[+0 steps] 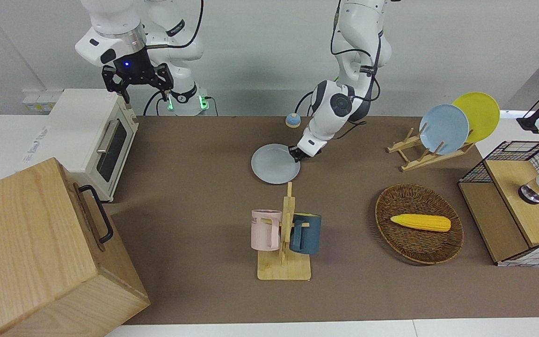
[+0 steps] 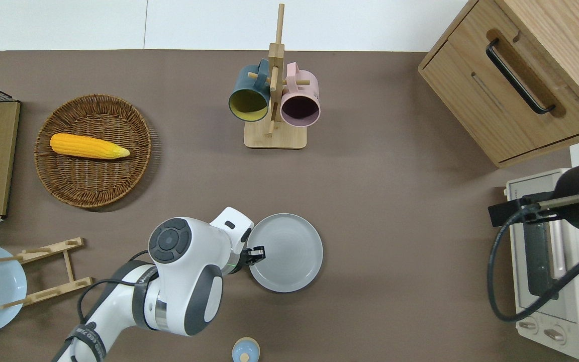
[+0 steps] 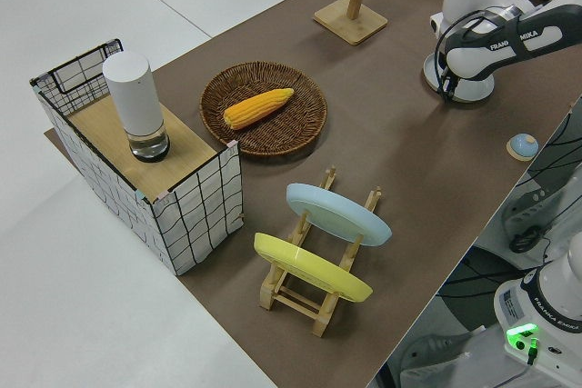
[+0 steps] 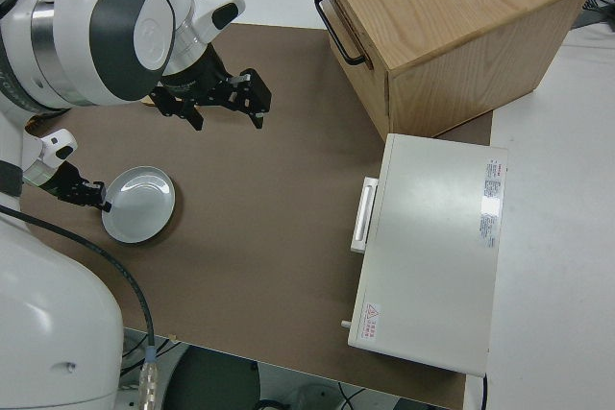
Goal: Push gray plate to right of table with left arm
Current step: 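Push the gray plate with the left gripper across the table toward the toaster oven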
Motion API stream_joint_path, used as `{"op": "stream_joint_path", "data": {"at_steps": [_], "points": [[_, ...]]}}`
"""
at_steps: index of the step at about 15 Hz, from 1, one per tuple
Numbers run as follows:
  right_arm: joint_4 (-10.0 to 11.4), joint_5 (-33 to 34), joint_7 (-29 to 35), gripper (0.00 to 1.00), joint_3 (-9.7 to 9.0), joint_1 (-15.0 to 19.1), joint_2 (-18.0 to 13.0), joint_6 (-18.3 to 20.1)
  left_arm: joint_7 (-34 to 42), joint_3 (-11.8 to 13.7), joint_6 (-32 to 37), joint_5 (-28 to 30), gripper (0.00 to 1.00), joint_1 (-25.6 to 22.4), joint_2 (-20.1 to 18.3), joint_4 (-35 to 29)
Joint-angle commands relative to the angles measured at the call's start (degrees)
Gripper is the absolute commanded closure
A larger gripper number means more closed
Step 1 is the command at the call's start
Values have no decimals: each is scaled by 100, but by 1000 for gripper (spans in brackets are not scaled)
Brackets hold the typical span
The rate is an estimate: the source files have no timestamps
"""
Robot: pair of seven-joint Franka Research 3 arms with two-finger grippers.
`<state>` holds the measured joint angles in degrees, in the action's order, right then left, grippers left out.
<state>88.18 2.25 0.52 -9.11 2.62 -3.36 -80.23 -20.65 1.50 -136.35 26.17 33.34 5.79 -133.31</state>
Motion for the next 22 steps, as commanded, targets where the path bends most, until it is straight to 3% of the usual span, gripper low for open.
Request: {"op": "stream_joint_path", "data": {"at_steps": [1, 7, 11, 19, 20, 22], "points": [[23, -5, -43, 5, -30, 46, -60, 68, -360, -79, -532, 309, 1000, 428, 361, -81], [23, 3, -43, 5, -30, 46, -60, 68, -958, -712, -945, 388, 1000, 428, 405, -2], [23, 3, -43, 5, -30, 46, -60, 68, -1458, -1028, -1166, 388, 1000, 428, 765, 428], [23, -5, -43, 5, -30, 46, -60, 68, -1811, -1082, -1175, 380, 1000, 498, 1029, 939], [23, 3, -43, 5, -30, 46, -60, 68, -1811, -1082, -1175, 371, 938, 498, 1029, 948], [23, -5, -43, 5, -30, 46, -60, 68, -1776, -1082, -1149, 318, 442, 499, 1064, 1009]]}}
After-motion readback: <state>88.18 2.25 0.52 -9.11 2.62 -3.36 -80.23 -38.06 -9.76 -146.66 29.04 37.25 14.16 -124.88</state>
